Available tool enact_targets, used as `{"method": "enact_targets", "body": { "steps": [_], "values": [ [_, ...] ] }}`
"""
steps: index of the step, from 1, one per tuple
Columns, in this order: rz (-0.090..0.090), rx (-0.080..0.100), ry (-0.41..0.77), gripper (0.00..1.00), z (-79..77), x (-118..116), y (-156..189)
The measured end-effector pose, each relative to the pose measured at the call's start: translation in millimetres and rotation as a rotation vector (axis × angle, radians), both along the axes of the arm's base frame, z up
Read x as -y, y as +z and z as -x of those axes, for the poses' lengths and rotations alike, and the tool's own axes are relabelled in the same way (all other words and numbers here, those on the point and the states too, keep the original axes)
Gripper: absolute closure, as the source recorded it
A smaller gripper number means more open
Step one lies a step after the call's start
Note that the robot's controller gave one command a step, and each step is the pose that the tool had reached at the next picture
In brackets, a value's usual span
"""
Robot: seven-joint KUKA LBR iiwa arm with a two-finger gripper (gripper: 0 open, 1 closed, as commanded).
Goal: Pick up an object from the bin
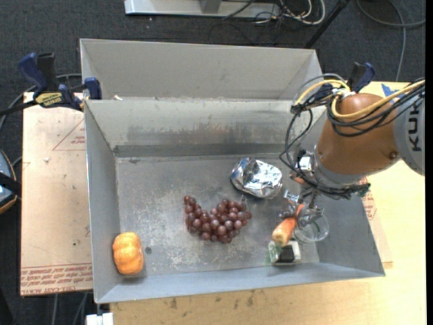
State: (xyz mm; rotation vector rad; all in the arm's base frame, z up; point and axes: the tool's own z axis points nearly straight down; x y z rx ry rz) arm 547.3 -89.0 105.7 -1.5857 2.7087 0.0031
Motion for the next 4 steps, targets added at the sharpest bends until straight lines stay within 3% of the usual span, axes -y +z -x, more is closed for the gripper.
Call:
{"method": "enact_targets", "body": {
  "steps": [4],
  "values": [
    [0.001, 0.001, -0.005, 1.00, -0.2, -1, 55]
  ]
}}
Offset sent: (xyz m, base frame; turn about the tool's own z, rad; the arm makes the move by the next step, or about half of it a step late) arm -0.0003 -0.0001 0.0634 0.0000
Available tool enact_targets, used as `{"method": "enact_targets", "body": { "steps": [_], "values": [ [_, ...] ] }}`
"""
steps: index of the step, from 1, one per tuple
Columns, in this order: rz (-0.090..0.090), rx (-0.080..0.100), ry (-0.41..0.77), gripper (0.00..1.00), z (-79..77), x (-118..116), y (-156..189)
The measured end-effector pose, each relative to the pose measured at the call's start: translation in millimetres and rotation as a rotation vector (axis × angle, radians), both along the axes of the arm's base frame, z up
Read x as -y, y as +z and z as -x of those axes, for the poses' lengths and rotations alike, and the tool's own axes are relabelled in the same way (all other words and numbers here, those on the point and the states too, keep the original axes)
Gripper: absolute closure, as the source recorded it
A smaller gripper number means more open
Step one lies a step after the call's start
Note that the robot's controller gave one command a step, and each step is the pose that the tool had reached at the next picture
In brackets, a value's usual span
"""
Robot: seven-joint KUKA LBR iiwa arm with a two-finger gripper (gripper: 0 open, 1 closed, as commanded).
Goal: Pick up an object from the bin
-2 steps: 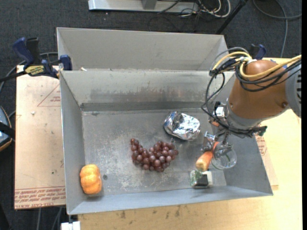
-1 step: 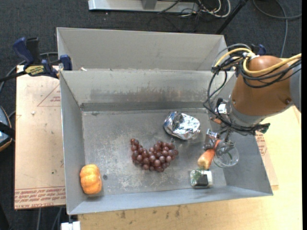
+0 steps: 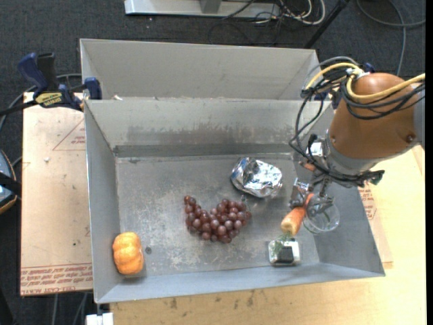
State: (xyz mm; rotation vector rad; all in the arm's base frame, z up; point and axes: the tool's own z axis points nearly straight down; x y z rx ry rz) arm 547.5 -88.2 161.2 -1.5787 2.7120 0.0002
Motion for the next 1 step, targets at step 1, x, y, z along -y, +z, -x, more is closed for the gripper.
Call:
{"method": "enact_targets", "body": {
  "steps": [1],
  "values": [
    [0.001, 0.003, 0.000, 1.00, -0.9, -0.1, 5.6]
  ]
}}
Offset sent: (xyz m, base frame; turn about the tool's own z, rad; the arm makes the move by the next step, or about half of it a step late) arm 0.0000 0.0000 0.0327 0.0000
